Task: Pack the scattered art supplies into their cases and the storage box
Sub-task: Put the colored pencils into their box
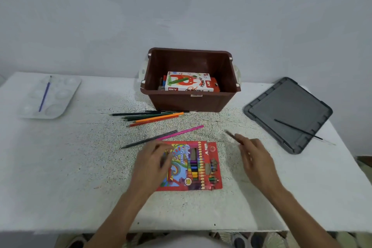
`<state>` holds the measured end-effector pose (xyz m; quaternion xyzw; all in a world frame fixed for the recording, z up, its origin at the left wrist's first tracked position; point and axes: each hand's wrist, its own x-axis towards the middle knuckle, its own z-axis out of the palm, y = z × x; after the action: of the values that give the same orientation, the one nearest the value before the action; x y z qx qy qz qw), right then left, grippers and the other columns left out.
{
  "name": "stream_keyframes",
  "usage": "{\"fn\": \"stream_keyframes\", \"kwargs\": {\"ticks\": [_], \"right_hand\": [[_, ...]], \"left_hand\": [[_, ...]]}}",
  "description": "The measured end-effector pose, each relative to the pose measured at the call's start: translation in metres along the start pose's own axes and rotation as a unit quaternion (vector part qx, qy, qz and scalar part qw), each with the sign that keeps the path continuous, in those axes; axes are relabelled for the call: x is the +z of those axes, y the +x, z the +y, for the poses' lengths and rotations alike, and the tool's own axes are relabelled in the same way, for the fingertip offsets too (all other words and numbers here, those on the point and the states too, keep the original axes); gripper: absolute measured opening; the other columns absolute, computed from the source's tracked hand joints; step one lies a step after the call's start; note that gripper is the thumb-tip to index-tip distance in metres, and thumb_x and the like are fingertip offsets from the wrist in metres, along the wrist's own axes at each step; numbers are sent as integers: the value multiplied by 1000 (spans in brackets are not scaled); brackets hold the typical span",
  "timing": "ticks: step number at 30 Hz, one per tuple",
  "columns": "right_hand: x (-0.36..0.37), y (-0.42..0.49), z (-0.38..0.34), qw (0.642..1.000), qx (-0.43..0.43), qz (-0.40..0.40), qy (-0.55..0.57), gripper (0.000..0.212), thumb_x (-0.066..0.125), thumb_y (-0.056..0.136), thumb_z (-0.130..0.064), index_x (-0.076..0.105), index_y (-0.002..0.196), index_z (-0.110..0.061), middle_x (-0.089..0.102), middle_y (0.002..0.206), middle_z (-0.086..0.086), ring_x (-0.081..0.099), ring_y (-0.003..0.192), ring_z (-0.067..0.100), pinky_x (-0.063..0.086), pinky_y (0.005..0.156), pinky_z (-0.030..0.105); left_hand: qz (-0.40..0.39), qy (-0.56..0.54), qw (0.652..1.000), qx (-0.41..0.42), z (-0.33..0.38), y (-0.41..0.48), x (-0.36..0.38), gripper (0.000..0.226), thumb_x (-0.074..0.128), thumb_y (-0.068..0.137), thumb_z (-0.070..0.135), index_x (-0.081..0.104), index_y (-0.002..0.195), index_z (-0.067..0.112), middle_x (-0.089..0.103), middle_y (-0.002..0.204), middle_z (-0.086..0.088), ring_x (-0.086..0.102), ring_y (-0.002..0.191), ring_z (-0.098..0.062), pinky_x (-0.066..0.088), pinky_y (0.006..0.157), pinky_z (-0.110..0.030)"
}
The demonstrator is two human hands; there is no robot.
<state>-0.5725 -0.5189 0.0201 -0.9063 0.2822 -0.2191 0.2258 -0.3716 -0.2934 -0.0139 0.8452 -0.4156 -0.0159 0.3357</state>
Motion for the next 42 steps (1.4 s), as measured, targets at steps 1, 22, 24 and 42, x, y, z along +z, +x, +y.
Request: {"fn": "stream_keyframes", "kwargs": {"ticks": [1, 22, 24, 42], "right_hand": [[-5, 0, 12, 998, -15, 1, -54, 40, 45, 97, -27, 62, 130, -12, 56, 95, 7, 54, 65, 18, 42, 53, 24], [17, -13, 9, 964, -108, -32, -239, 47, 76, 76, 3, 64, 120, -5, 55, 91, 14, 48, 70, 27, 44, 57, 35], [27, -17, 2, 972, -135, -58, -181, 41, 77, 78, -2, 63, 115, -3, 58, 95, 11, 50, 74, 22, 45, 60, 30], [56, -45, -35, 989, 9, -45, 140, 50, 37, 95, -19, 38, 141, -39, 52, 128, -23, 50, 117, 4, 40, 94, 16]], "left_hand": [[2, 11, 1000, -5, -8, 0, -2, 36, 46, 90, 40, 70, 107, 19, 58, 106, 1, 55, 98, -16, 51, 83, -40], [-3, 58, 998, -20, -42, -16, -6, 47, 37, 94, 49, 62, 120, 19, 54, 123, -1, 54, 108, -15, 53, 86, -38], [-2, 57, 998, -22, -42, -16, -5, 46, 37, 94, 49, 61, 119, 19, 54, 123, -1, 54, 108, -15, 53, 85, -38], [9, 58, 998, -20, -40, -11, -6, 43, 40, 92, 47, 63, 115, 18, 55, 118, -1, 55, 104, -16, 50, 84, -36]]}}
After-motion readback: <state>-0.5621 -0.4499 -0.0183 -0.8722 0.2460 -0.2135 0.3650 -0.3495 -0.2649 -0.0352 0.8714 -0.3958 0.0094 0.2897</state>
